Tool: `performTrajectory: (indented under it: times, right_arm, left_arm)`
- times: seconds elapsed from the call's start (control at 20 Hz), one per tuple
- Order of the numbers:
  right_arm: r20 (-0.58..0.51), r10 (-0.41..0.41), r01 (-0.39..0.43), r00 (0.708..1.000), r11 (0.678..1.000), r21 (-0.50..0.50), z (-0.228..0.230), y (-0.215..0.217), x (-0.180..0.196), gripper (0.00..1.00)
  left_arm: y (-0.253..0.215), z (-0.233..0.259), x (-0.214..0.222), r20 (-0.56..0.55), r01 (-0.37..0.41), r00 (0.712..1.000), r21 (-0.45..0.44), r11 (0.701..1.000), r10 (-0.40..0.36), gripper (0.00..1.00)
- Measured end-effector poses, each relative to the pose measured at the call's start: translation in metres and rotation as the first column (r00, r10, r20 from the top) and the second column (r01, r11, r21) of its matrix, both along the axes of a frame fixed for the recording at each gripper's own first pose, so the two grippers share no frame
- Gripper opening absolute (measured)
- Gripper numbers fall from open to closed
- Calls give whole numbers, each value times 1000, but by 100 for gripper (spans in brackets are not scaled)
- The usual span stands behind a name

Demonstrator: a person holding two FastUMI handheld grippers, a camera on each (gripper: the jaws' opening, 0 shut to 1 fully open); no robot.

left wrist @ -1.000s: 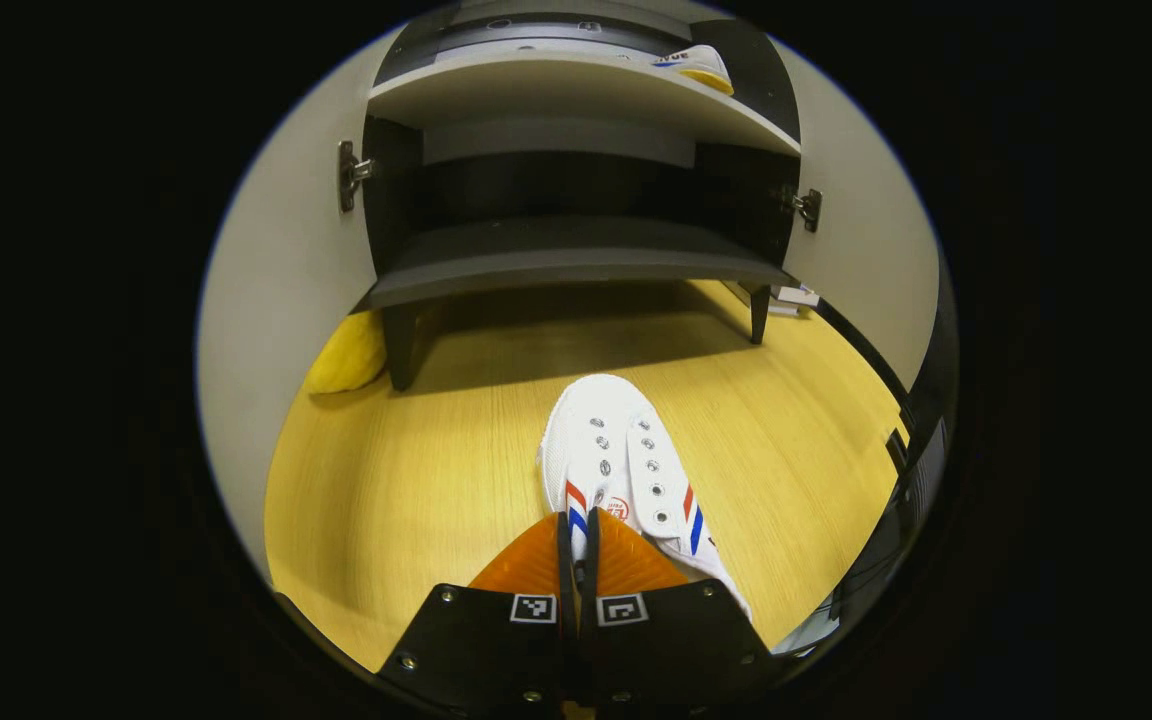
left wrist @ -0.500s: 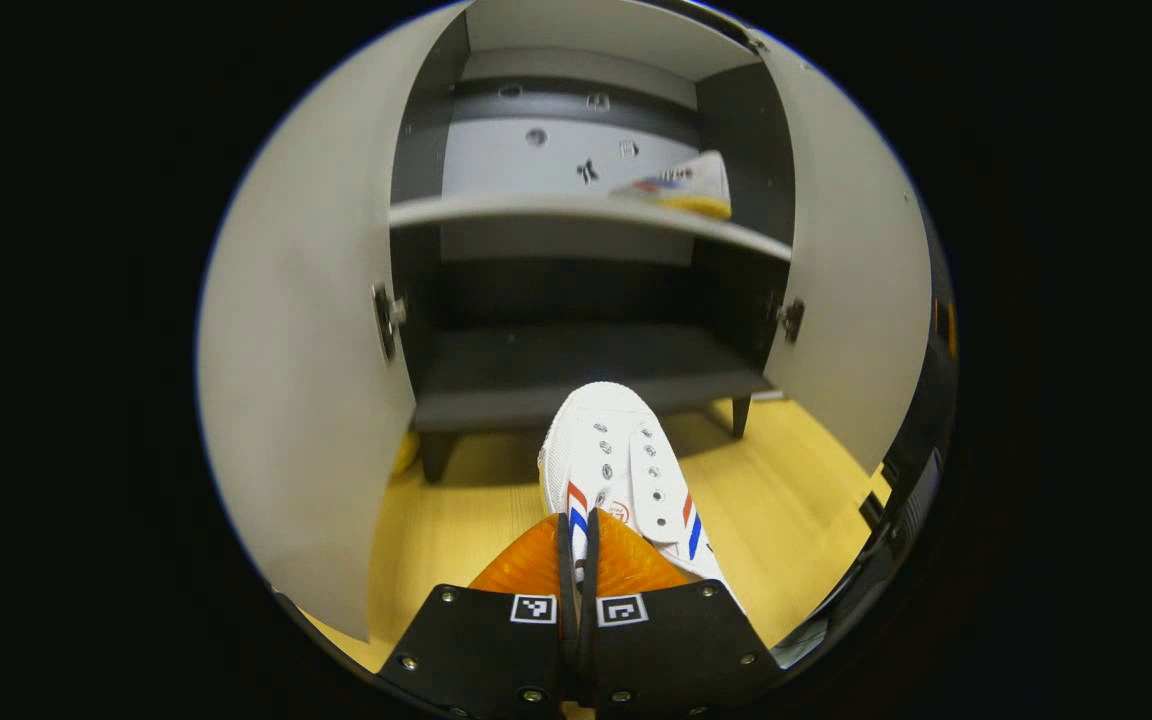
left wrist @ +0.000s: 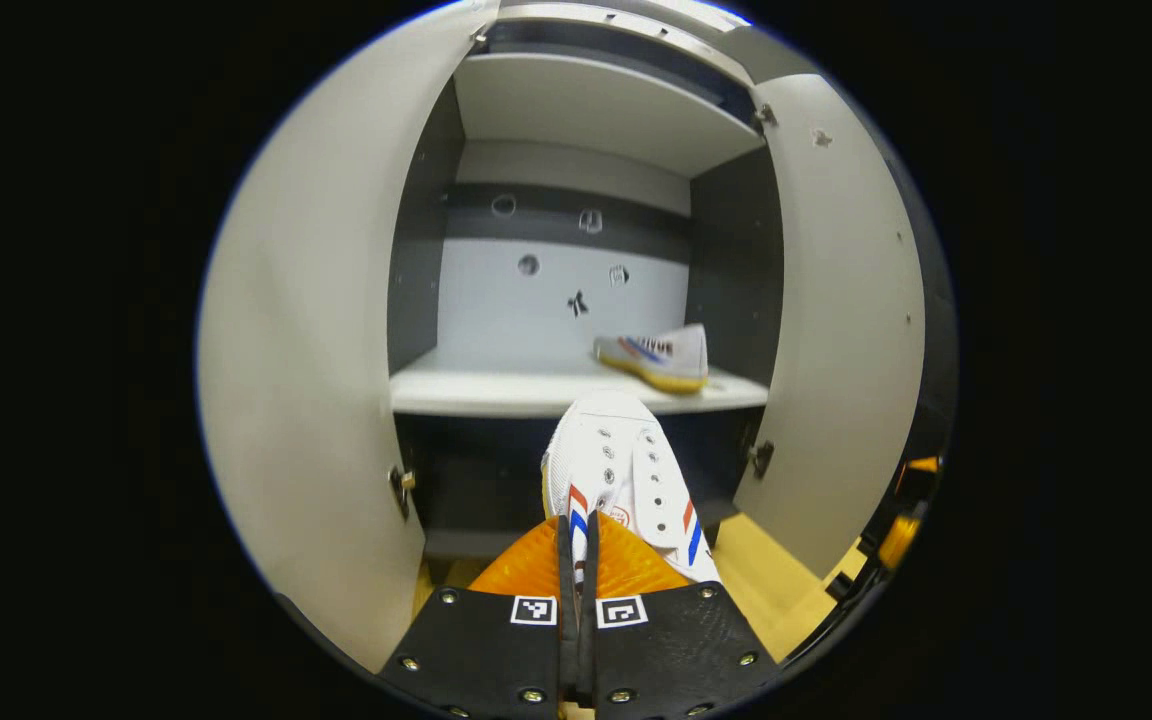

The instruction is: Grab one shoe with the right hand and put it into the shoe cabinet, grab the other shoe with the left hand and put it into the shoe cabinet; then close the right door with the right hand and the left door with the left hand.

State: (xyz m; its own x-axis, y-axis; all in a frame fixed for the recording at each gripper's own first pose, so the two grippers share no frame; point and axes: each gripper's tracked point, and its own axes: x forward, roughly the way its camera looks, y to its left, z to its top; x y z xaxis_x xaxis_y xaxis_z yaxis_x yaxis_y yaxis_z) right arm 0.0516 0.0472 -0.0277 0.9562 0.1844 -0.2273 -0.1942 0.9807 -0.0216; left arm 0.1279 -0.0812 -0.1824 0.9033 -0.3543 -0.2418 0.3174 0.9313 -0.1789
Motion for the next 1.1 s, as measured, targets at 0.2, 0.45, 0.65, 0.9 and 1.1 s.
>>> performTrajectory:
  times: [0.2, 0.45, 0.65, 0.9, 1.1]
  right_arm:
    - [-7, -14, 14, 1000, 1000, -4, -8, -6, 2, 98]
    - [-34, -29, 29, 999, 1000, 1, -22, -14, 3, 98]
    - [-53, -34, 35, 998, 999, 6, -30, -17, 4, 98]
    - [-83, -41, 42, 996, 999, 16, -41, -21, 5, 98]
    - [-92, -52, 55, 994, 998, 25, -42, -26, 7, 98]
  left_arm:
    - [2, 2, 0, 44, -26, 999, -24, 999, 27, 0]
    - [4, 6, -6, 118, -60, 991, -19, 998, 62, 0]
    - [5, 6, -8, 131, -90, 987, -9, 996, 90, 0]
    - [5, 3, -8, 104, -131, 986, 1, 991, 131, 0]
    - [5, 0, -2, 19, -142, 990, 25, 989, 142, 0]
